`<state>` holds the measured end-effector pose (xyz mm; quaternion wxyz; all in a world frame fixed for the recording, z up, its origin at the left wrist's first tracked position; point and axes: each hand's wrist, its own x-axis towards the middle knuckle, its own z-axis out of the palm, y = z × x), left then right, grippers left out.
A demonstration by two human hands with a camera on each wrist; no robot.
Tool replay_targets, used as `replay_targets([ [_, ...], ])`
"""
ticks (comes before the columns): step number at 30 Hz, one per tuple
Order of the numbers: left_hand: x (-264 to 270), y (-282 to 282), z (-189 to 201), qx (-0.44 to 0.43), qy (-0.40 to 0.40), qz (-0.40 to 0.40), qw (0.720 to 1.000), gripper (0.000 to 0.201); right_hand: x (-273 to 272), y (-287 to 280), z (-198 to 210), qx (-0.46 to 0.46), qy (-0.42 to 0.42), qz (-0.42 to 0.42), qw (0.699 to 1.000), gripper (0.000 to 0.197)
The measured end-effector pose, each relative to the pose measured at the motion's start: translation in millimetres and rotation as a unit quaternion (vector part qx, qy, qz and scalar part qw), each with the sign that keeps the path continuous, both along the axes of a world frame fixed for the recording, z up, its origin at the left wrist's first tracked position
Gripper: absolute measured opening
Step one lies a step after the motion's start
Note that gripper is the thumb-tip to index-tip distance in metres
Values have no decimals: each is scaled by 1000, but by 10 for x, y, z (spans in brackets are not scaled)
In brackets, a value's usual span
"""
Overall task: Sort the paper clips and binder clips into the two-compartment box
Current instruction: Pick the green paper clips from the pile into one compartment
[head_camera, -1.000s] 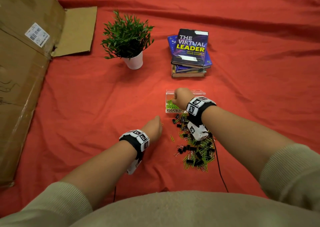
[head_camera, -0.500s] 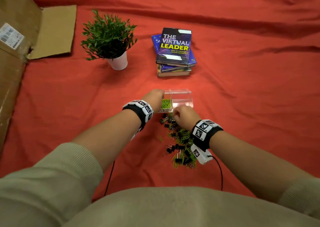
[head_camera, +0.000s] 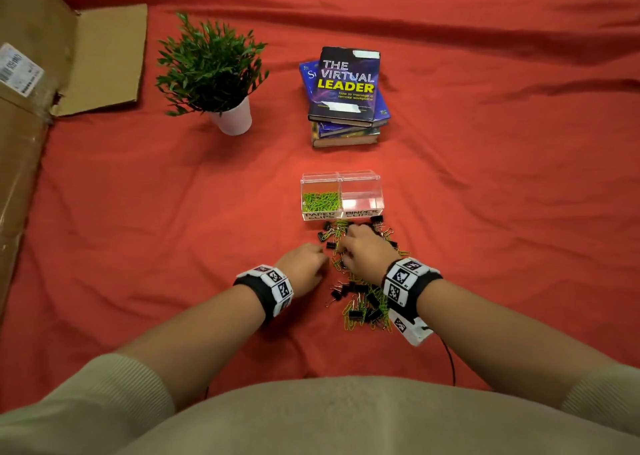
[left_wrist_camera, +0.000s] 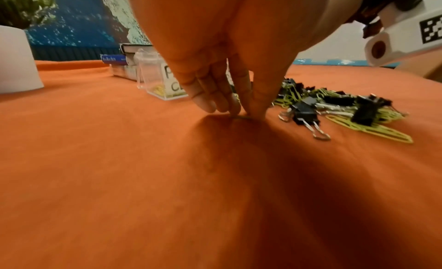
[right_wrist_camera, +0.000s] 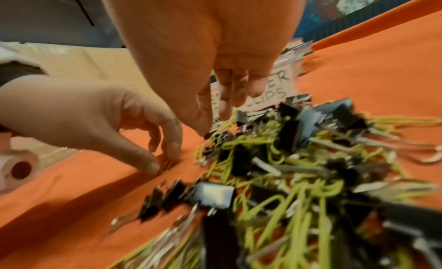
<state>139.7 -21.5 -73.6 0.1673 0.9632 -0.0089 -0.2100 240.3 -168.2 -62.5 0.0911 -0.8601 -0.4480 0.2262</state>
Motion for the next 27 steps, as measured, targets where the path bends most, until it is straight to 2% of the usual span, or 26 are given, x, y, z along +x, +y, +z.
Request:
replay_targets([
  [4, -100, -41, -54, 40, -9, 8, 999, 24, -180, 96, -75, -30, -30, 59, 997, 26],
  [10, -205, -83, -76, 73, -2, 30, 997, 25, -231, 151, -129, -80, -23, 53, 995, 27],
  [13, -211, -80, -41, 0, 23, 115, 993, 21, -203, 162, -78, -82, 10, 45, 996, 28],
  [16, -190, -53, -23, -97, 25, 231, 968, 15, -138, 122, 13, -20, 85, -35, 996, 22],
  [18, -157, -65, 16, -136, 14, 285, 949, 12, -65, 63, 65, 39, 145, -112, 982, 21],
  [23, 61, -127, 109, -159, -38, 349, 923, 16, 159, -138, 242, 127, 305, -276, 902, 16],
  [25, 180, -170, 106, -143, -60, 338, 928, 23, 217, -191, 286, 168, 391, -333, 841, 18],
  [27, 287, -226, 82, -111, -73, 322, 937, 24, 250, -216, 302, 202, 489, -386, 756, 20],
])
